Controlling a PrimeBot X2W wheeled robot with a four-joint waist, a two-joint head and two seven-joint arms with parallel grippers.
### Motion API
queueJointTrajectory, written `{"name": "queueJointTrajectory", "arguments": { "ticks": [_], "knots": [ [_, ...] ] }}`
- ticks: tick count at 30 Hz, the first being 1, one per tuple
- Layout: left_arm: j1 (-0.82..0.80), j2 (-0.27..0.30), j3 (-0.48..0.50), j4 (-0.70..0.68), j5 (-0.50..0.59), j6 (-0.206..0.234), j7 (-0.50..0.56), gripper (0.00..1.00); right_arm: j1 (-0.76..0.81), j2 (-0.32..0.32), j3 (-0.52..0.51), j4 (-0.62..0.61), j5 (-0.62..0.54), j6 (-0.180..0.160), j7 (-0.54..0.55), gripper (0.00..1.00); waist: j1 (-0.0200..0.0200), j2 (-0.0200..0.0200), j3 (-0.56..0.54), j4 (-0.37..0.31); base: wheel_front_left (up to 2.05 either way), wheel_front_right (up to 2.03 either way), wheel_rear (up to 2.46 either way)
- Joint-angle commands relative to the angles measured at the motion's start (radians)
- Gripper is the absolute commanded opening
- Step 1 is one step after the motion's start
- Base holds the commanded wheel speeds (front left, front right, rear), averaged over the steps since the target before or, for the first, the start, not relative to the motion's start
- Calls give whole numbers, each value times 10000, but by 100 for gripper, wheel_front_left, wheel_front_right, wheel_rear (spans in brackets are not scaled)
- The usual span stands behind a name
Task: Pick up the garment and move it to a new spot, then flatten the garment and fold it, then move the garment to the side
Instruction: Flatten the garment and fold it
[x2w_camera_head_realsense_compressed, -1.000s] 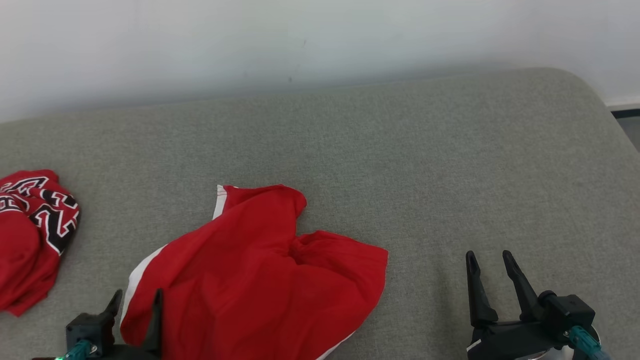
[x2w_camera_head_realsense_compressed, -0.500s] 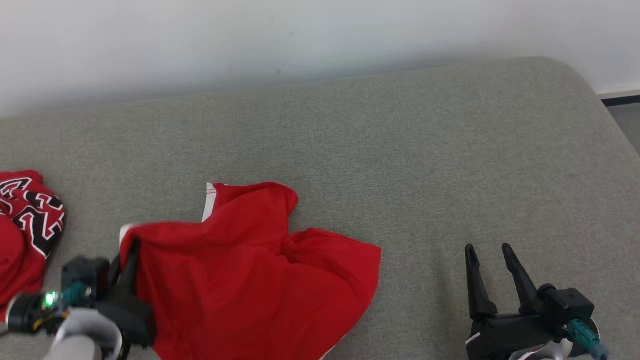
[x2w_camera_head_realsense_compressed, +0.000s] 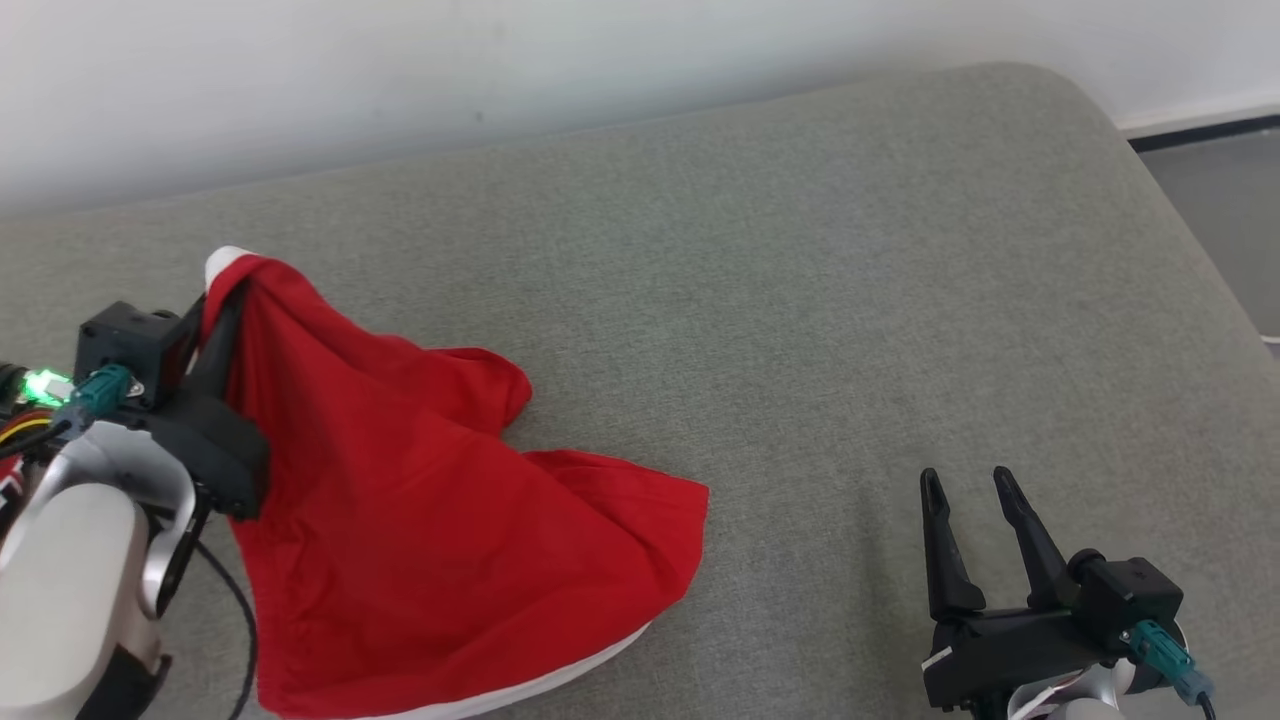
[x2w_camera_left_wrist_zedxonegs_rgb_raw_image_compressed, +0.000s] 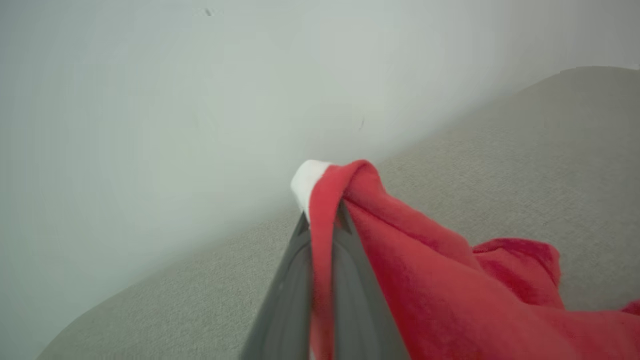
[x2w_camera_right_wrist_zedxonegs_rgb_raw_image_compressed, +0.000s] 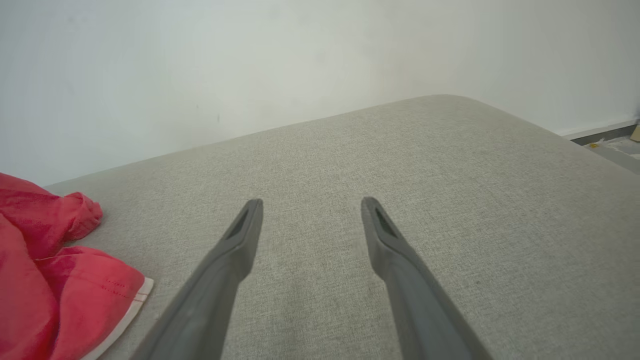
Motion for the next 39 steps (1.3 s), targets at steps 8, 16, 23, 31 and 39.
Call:
{"name": "queueJointTrajectory", "arguments": {
  "ticks": [8,16,23,31,39],
  "knots": [
    [-323,209,-53,1794,6,-36,-618,100,-145,-9,39,-42,80,-22,-46,100,-2,-1,294,-461,0,0,0],
    [-108,-265,40,2132,-371,25,-1779,100,148,-11,-129,14,-157,-22,-29,100,-2,-1,-450,210,0,0,0],
    [724,-496,393,940,-622,403,-2166,100,417,-11,-188,31,-281,-22,-30,100,-2,-1,-963,971,0,0,0],
    [2217,-733,877,-813,-761,1020,-2252,100,620,-11,-261,37,-364,-22,-29,100,-2,-1,-1270,1575,0,0,0],
    [4595,-1476,1710,-3075,-369,1533,-2249,100,804,-11,-302,-46,-428,-23,48,100,-2,-1,-1480,2032,0,0,0]
  ]
}}
